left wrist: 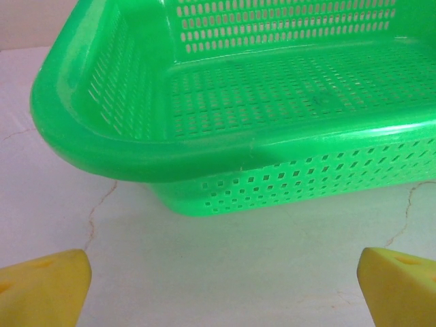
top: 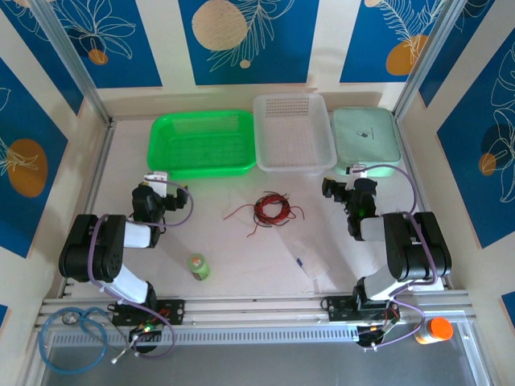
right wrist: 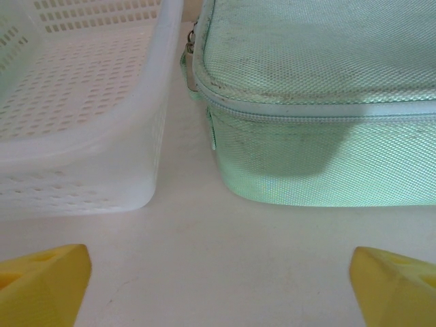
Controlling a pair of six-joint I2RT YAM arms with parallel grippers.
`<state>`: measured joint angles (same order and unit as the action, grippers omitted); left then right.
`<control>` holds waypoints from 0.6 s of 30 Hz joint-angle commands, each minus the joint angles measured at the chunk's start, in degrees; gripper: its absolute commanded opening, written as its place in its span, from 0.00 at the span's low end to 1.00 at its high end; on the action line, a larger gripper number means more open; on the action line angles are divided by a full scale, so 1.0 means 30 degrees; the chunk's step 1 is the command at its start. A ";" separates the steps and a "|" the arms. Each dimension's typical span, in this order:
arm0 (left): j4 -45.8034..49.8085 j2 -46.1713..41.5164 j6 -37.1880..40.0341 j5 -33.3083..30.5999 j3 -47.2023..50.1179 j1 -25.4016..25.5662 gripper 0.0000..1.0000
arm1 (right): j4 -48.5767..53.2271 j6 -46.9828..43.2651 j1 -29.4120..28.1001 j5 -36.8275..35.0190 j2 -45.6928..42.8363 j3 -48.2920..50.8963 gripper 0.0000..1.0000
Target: Untangle the cables
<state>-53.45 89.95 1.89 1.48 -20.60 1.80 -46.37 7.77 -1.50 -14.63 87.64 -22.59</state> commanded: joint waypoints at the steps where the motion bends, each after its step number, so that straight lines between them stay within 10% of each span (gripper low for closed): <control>1: 0.0028 -0.0133 0.0175 0.0182 -0.0359 0.0161 1.00 | 0.0092 -0.0276 -0.0435 -0.0458 -0.0901 -0.0301 0.86; 6: 0.2057 -0.4280 -0.0266 -0.1842 0.0328 0.0327 1.00 | 1.1274 0.1008 -0.1949 -0.3405 -0.4996 -0.5121 0.83; 11: 1.3733 -1.1583 -0.4253 -0.4792 -0.2459 0.0395 1.00 | 1.8356 0.2904 -0.3146 -0.2544 -0.6581 -0.8342 0.82; 18: 2.2545 -1.6598 -0.8062 0.0255 -0.5166 0.0856 0.90 | 2.7158 0.6687 -0.5644 -0.0106 -0.7720 -1.1673 0.68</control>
<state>-4.01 43.00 -15.07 -4.36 -34.57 3.07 17.06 20.29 -15.92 -19.31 65.78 -54.96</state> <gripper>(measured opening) 0.903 0.692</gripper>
